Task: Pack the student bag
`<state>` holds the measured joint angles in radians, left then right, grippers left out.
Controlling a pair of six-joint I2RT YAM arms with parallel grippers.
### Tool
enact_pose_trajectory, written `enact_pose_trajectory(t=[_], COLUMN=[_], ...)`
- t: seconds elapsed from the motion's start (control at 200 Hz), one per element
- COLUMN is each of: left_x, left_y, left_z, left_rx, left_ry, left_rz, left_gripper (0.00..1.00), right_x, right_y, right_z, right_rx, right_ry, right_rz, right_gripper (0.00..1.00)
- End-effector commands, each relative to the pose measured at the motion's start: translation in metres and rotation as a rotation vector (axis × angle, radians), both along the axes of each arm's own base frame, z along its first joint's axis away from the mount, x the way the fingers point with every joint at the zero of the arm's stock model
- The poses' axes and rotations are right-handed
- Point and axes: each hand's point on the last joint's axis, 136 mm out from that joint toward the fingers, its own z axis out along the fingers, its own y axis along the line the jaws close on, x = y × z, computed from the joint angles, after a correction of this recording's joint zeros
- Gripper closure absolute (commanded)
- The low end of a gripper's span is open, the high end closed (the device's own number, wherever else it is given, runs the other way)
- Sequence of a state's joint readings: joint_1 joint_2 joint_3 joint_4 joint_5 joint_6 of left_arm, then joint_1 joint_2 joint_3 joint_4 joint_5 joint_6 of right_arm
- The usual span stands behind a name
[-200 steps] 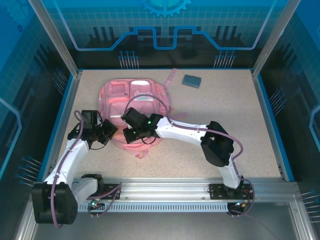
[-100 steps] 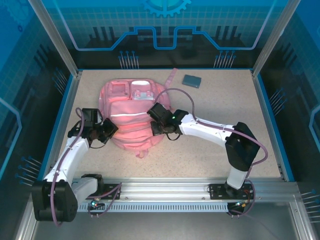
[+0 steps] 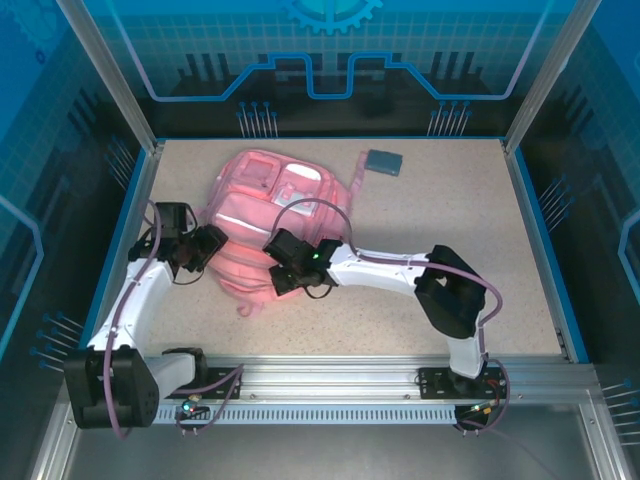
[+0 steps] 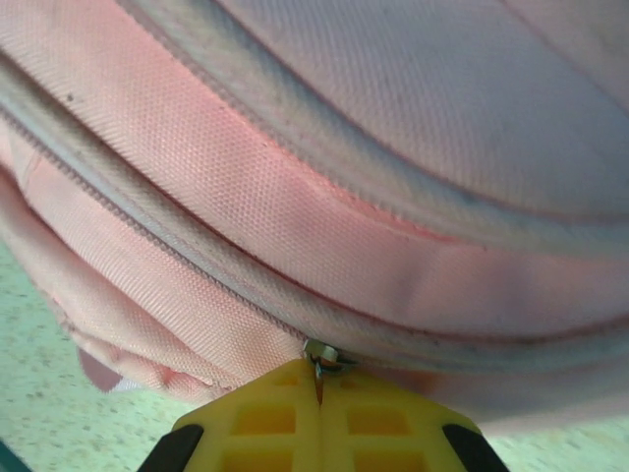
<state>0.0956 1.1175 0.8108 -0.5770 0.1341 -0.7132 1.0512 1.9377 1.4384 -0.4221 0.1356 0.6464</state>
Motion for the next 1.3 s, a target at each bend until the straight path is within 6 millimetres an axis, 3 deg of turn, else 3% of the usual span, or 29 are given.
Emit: enact_pose_trajectory(t=[0.0, 0.14, 0.265, 0.535, 0.935, 1.061, 1.296], left_x=[-0.007, -0.018, -0.021, -0.023, -0.009, -0.01, -0.012], left_y=[0.001, -0.009, -0.022, -0.032, -0.039, -0.036, -0.029], left_z=[0.012, 0.015, 0.013, -0.004, -0.006, -0.004, 0.009], left_rx=[0.0, -0.057, -0.136, -0.223, -0.261, -0.223, -0.147], left_ry=[-0.028, -0.039, -0.037, -0.014, -0.02, -0.017, -0.067], left_rz=[0.016, 0.002, -0.011, 0.0, -0.037, -0.062, -0.078], left_gripper=[0.38, 0.36, 0.37, 0.42, 0.61, 0.75, 0.85], right_x=[-0.004, 0.003, 0.007, 0.006, -0.017, -0.006, 0.013], right_y=[0.044, 0.073, 0.088, 0.088, 0.091, 0.066, -0.013], right_z=[0.025, 0.05, 0.06, 0.058, 0.056, 0.04, 0.025], right_rx=[0.149, 0.228, 0.264, 0.261, 0.257, 0.164, 0.027], right_ry=[0.027, 0.015, 0.013, 0.02, 0.062, 0.1, 0.044], right_rz=[0.079, 0.143, 0.164, 0.162, 0.255, 0.139, -0.03], right_gripper=[1.0, 1.0, 1.0, 1.0, 1.0, 1.0, 1.0])
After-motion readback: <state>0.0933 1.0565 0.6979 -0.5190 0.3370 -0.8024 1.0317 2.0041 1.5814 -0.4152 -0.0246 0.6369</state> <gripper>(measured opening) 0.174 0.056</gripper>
